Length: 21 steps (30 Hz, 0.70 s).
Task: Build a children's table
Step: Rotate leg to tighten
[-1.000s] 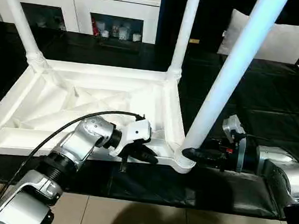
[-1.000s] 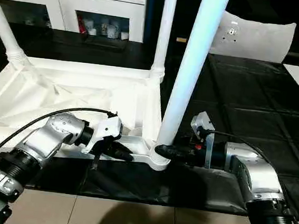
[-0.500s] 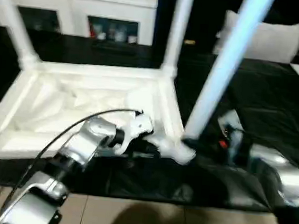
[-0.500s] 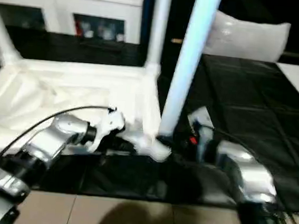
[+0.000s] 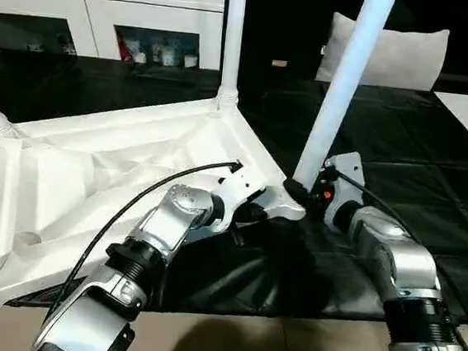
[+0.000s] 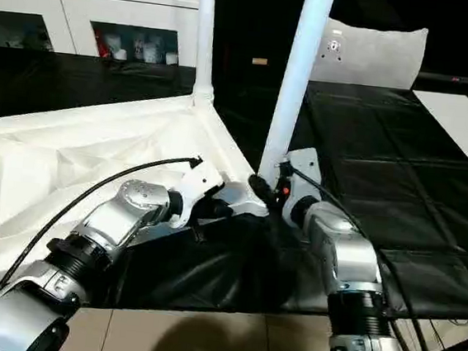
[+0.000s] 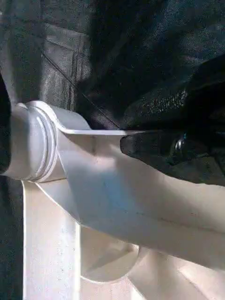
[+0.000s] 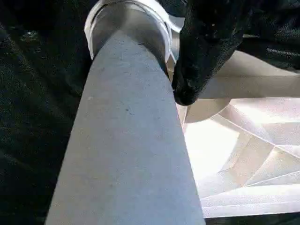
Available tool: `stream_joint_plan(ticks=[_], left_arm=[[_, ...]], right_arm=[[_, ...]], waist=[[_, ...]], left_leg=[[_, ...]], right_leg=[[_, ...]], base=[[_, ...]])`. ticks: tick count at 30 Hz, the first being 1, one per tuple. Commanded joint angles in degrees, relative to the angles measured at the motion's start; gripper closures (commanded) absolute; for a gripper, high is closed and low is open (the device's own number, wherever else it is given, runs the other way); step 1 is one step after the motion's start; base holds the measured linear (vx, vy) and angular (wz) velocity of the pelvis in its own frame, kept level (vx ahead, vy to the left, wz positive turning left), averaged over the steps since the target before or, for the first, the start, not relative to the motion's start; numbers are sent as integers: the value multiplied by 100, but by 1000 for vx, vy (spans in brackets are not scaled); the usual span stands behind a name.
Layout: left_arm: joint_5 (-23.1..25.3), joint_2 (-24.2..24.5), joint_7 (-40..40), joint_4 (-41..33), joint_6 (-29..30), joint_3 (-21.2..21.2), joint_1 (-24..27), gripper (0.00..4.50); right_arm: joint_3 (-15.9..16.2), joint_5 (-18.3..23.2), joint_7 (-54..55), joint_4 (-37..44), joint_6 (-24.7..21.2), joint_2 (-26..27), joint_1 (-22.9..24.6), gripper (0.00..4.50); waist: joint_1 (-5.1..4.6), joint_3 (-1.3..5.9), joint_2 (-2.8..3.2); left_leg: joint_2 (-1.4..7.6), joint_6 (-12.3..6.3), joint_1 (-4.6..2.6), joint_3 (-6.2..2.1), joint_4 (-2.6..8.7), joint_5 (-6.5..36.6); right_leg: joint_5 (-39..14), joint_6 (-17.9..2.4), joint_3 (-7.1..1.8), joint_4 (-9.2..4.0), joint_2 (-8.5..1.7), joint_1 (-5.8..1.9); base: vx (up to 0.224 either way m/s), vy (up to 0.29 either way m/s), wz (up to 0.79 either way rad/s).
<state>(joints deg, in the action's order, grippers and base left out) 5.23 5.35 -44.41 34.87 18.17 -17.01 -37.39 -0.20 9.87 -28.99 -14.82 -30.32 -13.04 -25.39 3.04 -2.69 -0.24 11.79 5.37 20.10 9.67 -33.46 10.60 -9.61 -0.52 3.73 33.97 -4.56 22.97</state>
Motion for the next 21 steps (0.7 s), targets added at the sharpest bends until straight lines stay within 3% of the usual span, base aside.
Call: stream_joint_plan(ticks=[1,2,3,8,11,16,21], left_arm=[[-78,7,-92,7,-292,-64,46,450],[-85,39,-116,7,-327,-71,49,450],[-85,39,-116,7,-327,-71,49,450],[-87,388,-727,-103,-701,-196,156,450],[-79,612,-1113,-181,-843,-296,213,450],[-169,1072,-1951,-360,-1154,-498,320,450],[-262,1269,-2499,-457,-1315,-596,352,450]], right_arm=[[204,190,-306,11,-93,8,100,143],[224,188,-390,7,-42,-47,106,139],[224,188,-390,7,-42,-47,106,111],[195,245,-1217,3,144,-647,173,67],[177,322,-1751,58,253,-1037,240,52],[82,626,-2770,292,296,-1775,429,36],[-11,767,-3240,306,597,-1977,488,36]], waist=[[38,326,-76],[38,326,-50],[40,328,-62],[74,352,-77],[96,376,-78],[164,363,-92],[234,354,-104]], left_leg=[[47,-264,34,0,406,1317],[45,-267,42,-1,406,1314],[45,-264,39,3,403,1310],[48,-342,60,8,389,1123],[68,-426,61,30,359,774],[87,-518,45,43,357,775],[113,-475,18,47,368,880]], right_leg=[[-2381,-600,-184,-536,-293,-256],[-2378,-616,-185,-529,-296,-261],[-2384,-612,-184,-540,-294,-260],[-2184,-649,-192,-503,-304,-293],[-1320,-988,-203,-404,-283,-309],[-1311,-1093,-206,-392,-297,-314],[-1541,-1053,-207,-399,-317,-291]], base=[[0,0,0],[0,0,0],[0,0,0],[0,0,0],[0,0,0],[0,0,0],[0,0,0]])
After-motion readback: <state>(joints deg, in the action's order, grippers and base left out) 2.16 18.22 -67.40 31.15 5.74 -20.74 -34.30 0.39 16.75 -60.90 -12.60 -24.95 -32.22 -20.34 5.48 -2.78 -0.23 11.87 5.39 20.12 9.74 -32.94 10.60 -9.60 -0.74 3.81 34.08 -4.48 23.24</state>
